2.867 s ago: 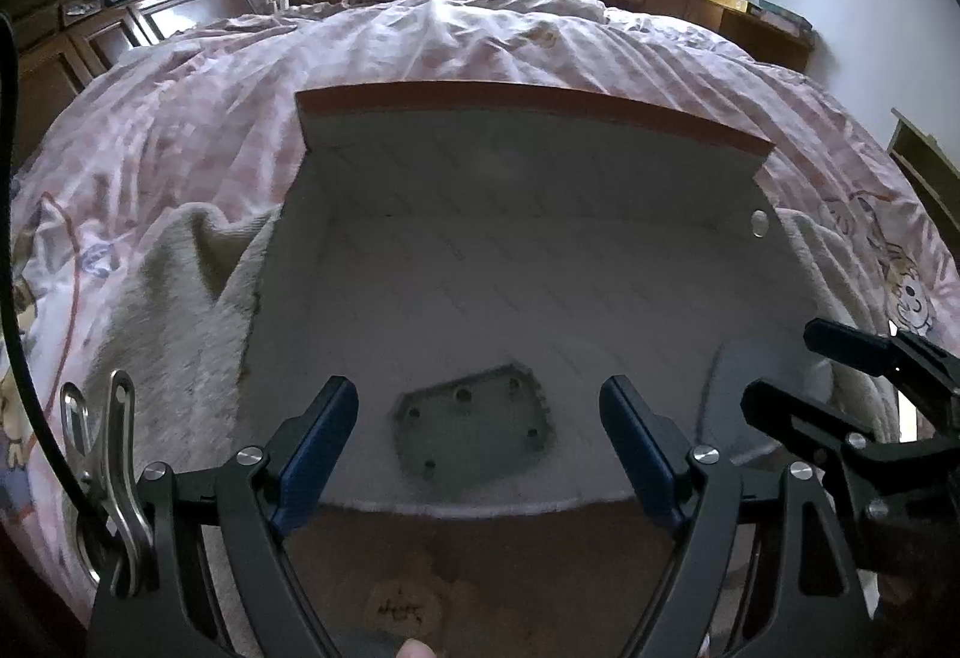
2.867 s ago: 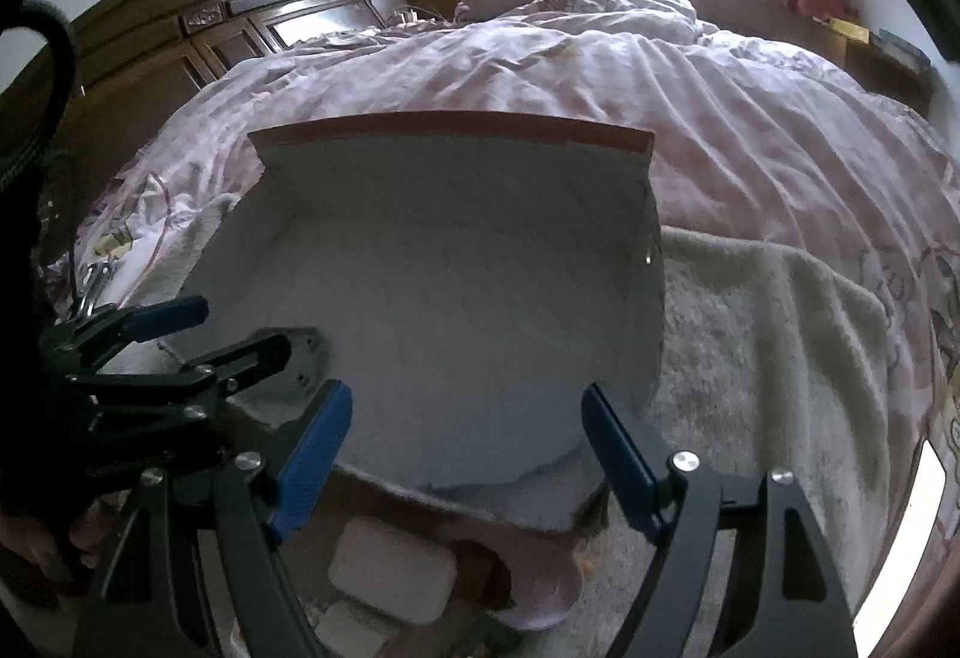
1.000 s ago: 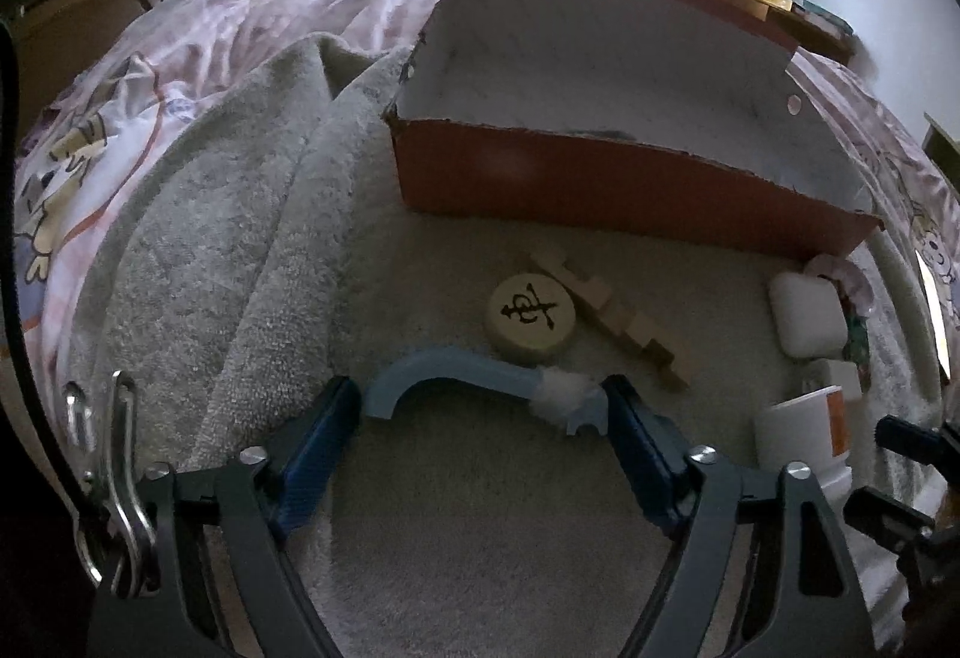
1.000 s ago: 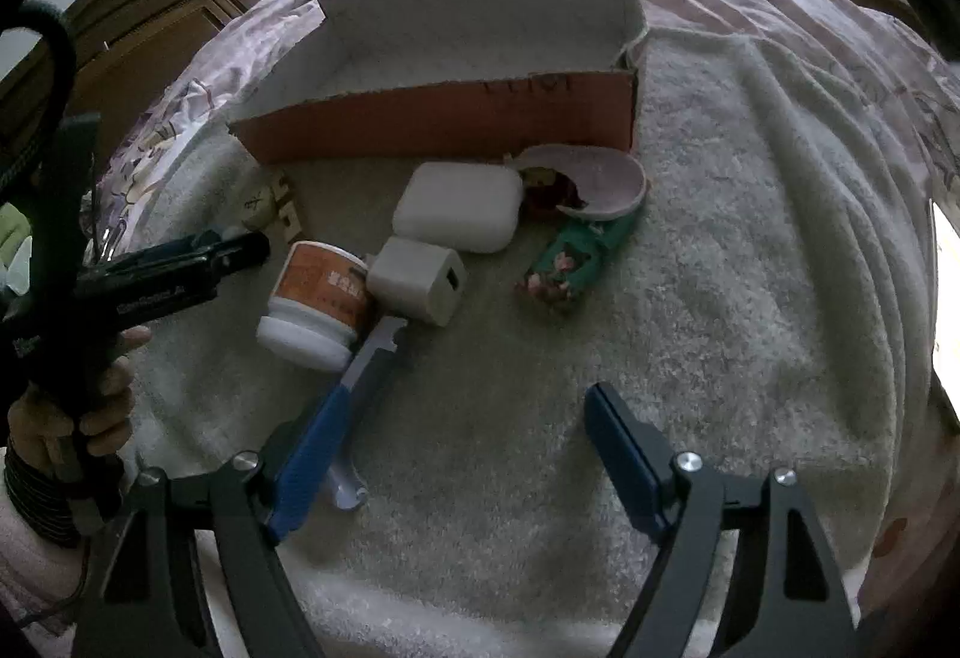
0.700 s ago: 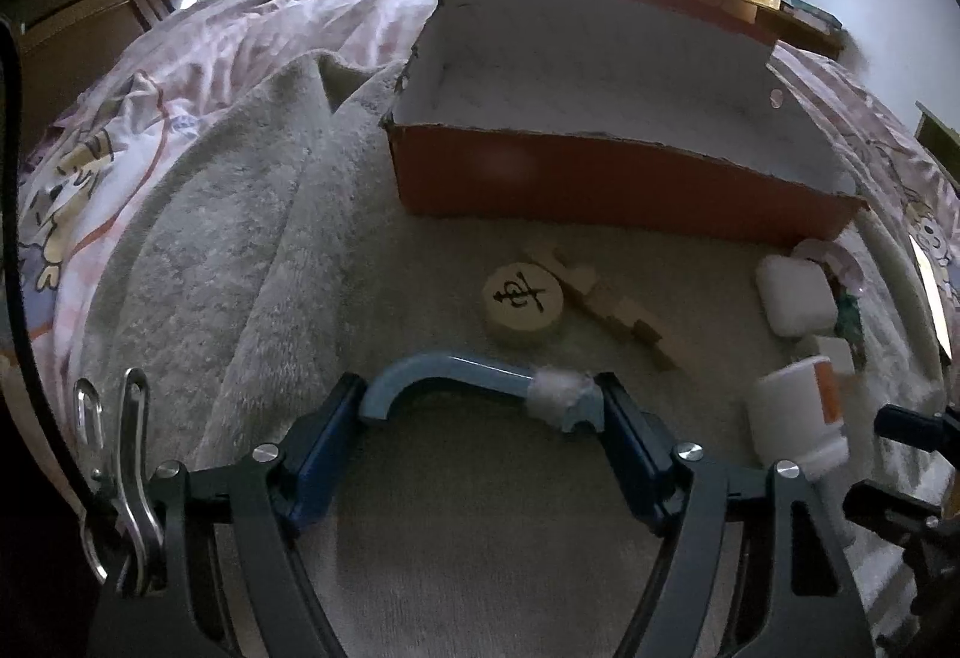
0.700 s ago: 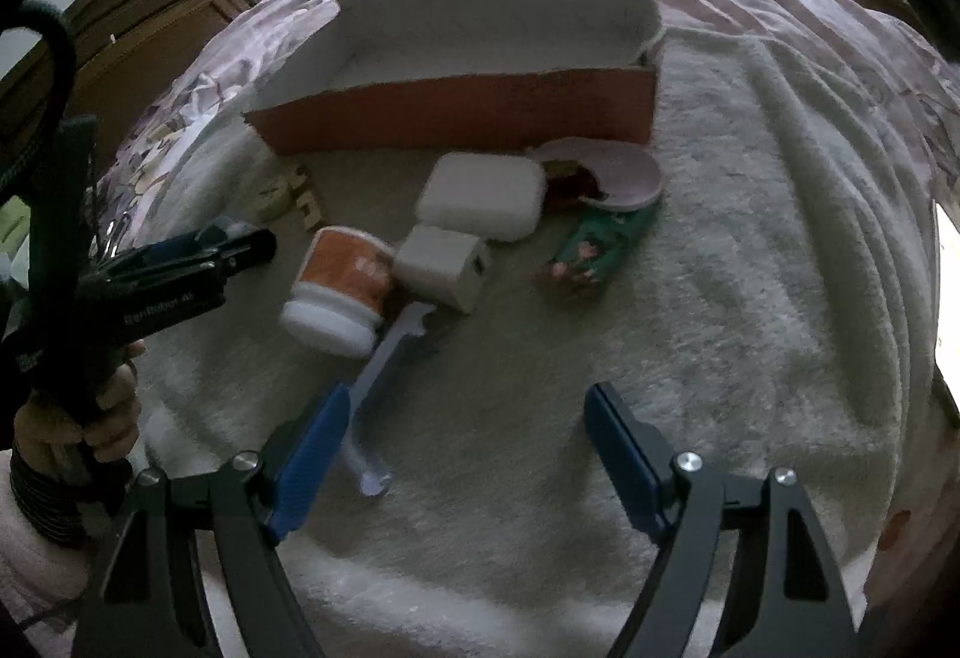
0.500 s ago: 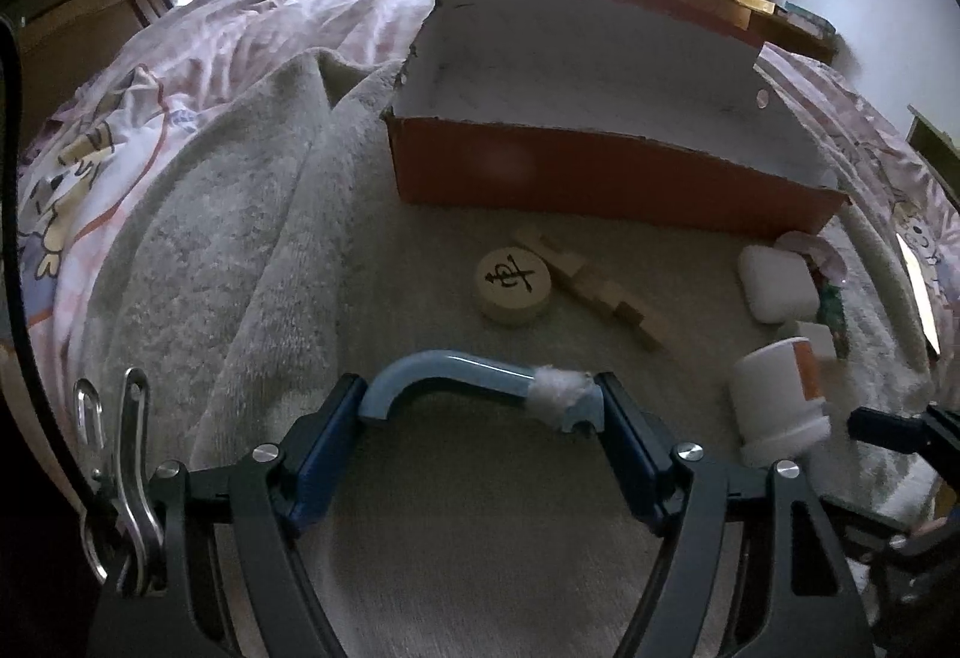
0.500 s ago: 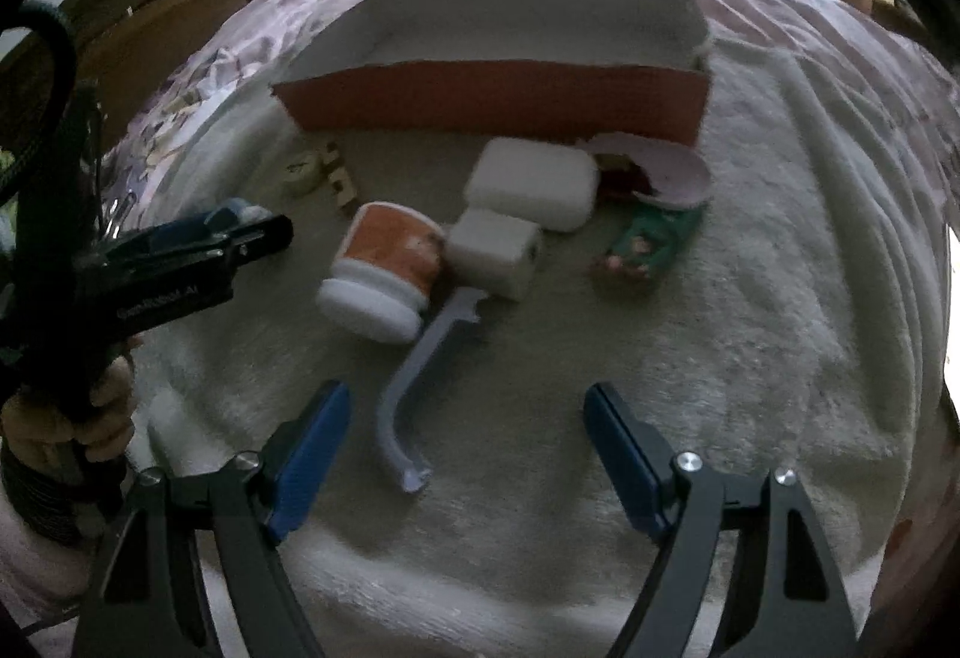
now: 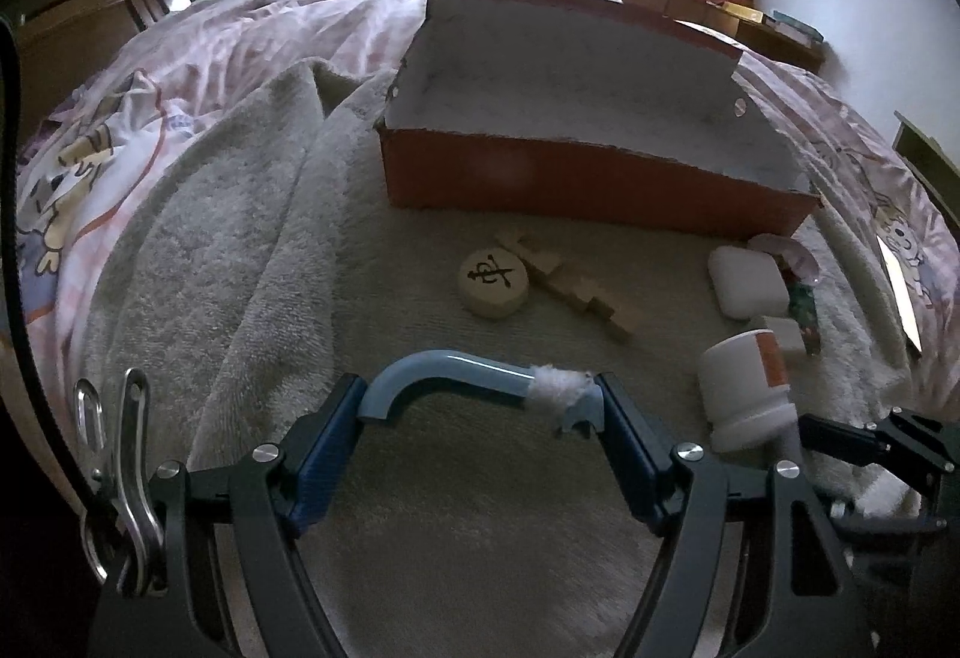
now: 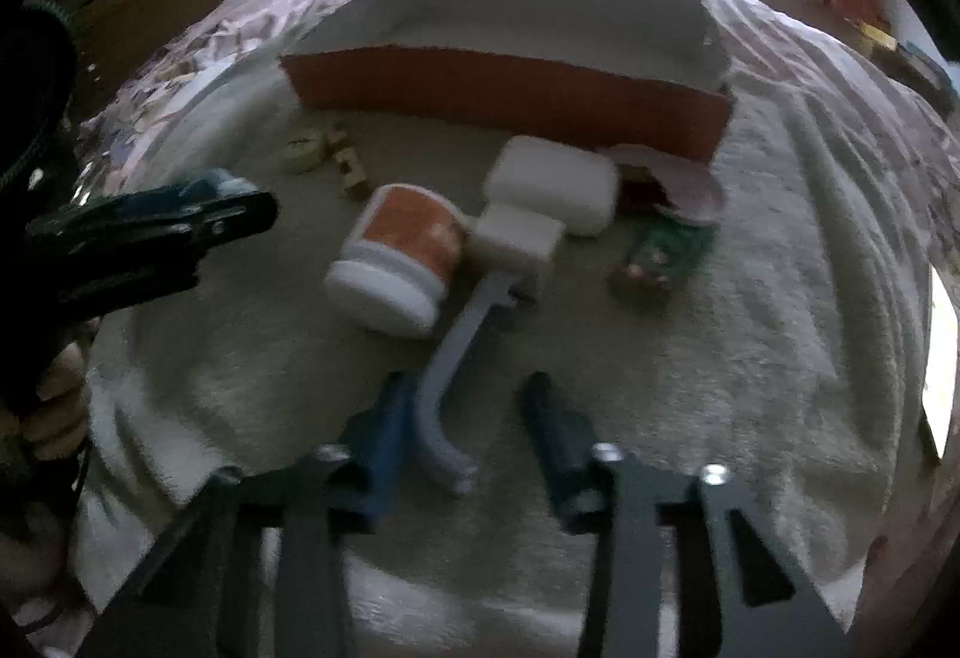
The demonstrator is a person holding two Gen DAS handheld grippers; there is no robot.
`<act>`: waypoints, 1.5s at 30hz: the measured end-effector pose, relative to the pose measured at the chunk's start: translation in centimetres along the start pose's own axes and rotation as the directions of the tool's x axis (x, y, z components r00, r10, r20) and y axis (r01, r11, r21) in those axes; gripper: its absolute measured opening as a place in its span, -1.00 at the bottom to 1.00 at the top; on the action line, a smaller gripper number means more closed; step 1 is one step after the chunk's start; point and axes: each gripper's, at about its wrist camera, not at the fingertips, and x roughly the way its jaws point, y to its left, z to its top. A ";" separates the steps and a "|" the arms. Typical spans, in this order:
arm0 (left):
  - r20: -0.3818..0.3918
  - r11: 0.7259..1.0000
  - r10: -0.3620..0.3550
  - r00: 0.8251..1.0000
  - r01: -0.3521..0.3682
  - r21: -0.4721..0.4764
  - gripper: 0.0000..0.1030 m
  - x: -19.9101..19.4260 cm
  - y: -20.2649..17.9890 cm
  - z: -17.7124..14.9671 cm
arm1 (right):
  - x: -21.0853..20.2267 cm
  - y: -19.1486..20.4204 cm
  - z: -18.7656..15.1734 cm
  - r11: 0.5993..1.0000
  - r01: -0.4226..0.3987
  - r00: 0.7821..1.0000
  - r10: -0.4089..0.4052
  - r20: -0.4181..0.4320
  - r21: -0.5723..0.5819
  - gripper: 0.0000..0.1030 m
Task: Organize rigid objects
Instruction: 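Grasp the blue curved hook with the left gripper while the right grasps a grey hook, then carry both hooks over the box and lower them inside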
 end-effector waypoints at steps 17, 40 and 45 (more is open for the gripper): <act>0.028 1.000 -0.012 1.000 0.011 0.021 0.49 -1.8 -1.7 1.0 | -2.6 -3.7 0.1 0.988 -0.122 0.988 0.112 0.106 0.093 -0.62; 0.077 0.997 -0.034 0.996 0.029 0.075 0.50 -1.7 -4.3 7.8 | -5.2 -4.3 6.4 0.992 -0.123 0.963 0.113 0.245 0.029 -0.62; 0.092 0.996 -0.032 0.995 0.023 0.091 0.50 -1.3 -4.9 9.4 | -5.3 -4.3 8.4 0.992 -0.124 0.956 0.116 0.271 0.010 -0.62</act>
